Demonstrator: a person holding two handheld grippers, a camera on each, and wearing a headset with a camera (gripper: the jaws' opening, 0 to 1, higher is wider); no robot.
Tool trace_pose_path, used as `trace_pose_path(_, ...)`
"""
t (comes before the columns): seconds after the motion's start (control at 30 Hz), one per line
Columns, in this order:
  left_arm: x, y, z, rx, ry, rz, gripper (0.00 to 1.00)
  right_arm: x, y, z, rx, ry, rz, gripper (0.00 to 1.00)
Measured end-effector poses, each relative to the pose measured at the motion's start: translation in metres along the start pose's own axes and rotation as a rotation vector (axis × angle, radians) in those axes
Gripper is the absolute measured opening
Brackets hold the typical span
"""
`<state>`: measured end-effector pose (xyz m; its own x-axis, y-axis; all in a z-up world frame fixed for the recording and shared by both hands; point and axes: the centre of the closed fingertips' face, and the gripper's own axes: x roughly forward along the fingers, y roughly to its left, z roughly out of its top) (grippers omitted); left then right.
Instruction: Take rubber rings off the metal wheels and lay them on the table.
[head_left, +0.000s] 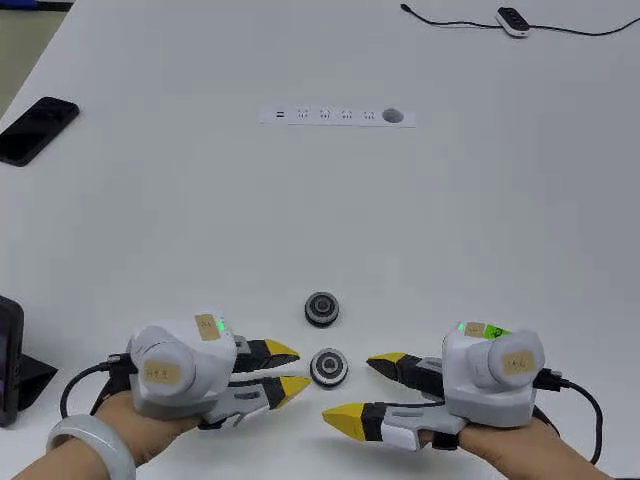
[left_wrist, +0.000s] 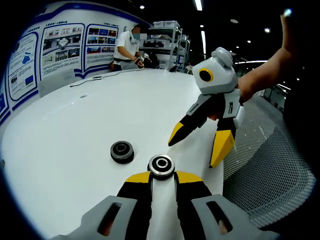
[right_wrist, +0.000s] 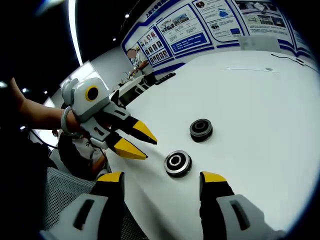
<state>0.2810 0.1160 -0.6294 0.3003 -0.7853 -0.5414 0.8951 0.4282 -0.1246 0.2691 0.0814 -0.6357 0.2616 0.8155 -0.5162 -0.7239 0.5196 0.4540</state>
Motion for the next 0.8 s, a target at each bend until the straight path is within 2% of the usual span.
trace_pose_path(0.5,0.014,0.0,0.004,0.034,0.024,-0.017,0.13,0.003,0.001,0.006,0.042,-0.029,0.018,0.6)
trace_pose_path(0.8,0.021,0.0,0.004,0.061,0.041,-0.023,0.13,0.004,0.0,0.006,0.062,-0.039,0.023,0.6)
